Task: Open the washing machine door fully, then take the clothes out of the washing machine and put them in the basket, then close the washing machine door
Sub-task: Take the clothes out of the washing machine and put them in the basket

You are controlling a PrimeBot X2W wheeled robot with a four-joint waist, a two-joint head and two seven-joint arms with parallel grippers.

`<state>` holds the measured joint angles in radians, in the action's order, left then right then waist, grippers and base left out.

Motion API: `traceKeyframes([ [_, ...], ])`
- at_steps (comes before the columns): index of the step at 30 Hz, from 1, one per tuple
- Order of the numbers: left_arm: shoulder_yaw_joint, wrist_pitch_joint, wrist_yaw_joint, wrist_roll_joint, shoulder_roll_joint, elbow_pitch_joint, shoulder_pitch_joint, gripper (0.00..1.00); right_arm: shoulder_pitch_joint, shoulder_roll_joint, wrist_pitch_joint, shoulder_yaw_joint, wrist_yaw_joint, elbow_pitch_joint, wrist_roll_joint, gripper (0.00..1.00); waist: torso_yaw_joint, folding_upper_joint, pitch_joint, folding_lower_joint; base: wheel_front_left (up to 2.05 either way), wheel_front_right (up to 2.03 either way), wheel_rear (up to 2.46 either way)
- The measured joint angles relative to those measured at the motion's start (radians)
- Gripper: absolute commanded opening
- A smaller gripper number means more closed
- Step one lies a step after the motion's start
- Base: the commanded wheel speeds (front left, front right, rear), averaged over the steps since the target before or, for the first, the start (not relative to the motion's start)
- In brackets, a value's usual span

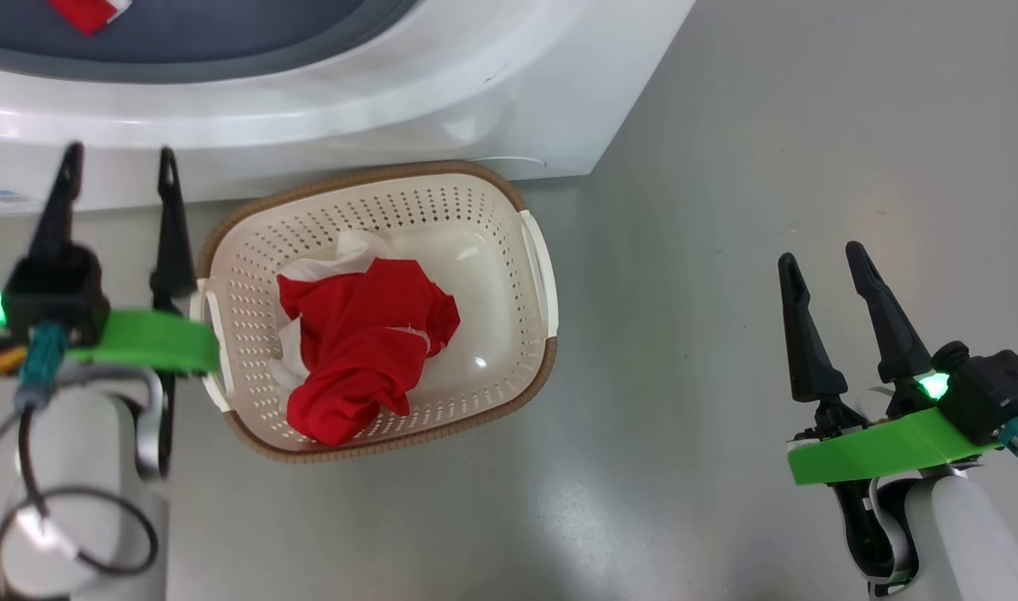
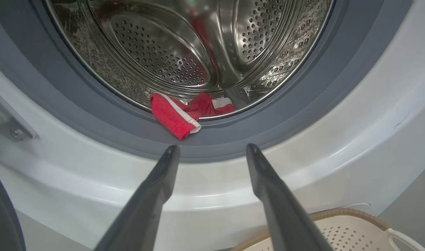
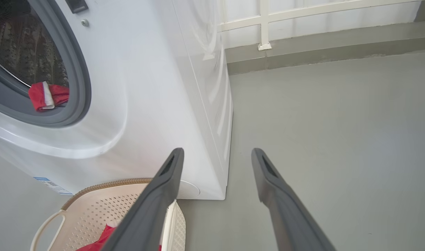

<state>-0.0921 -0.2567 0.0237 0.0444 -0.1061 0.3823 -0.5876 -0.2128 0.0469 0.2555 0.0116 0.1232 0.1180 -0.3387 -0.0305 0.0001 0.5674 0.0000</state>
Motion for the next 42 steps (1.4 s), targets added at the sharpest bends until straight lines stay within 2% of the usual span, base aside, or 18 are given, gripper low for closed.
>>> traceKeyframes([
  [12,0.097,0.0,-0.037,0.095,-0.076,0.334,-0.329,1.0,-0.024,0.0,0.0,0.011,0.0,0.0,0.0,1.0,-0.008,0.0,0.023,0.0,0.0,0.0,0.0],
  [25,0.188,0.017,-0.098,0.197,-0.121,0.716,-0.601,1.0,-0.04,0.001,0.0,0.033,0.0,-0.001,-0.007,1.0,-0.032,0.0,0.055,0.0,0.0,0.0,0.0],
  [29,0.211,0.019,-0.121,0.218,-0.139,0.785,-0.662,1.0,-0.048,0.001,0.0,0.035,0.0,-0.002,-0.013,1.0,-0.04,0.0,0.069,0.0,0.0,0.0,0.0],
  [33,0.228,0.028,-0.123,0.227,-0.142,0.837,-0.704,1.0,-0.052,0.001,0.0,0.037,0.0,-0.002,-0.014,1.0,-0.048,0.0,0.079,0.0,0.0,0.0,0.0],
  [42,0.277,0.072,-0.15,0.258,-0.153,0.887,-0.748,1.0,-0.062,0.001,0.0,0.046,0.0,-0.003,-0.024,1.0,-0.059,0.0,0.091,0.0,0.0,0.0,0.0],
])
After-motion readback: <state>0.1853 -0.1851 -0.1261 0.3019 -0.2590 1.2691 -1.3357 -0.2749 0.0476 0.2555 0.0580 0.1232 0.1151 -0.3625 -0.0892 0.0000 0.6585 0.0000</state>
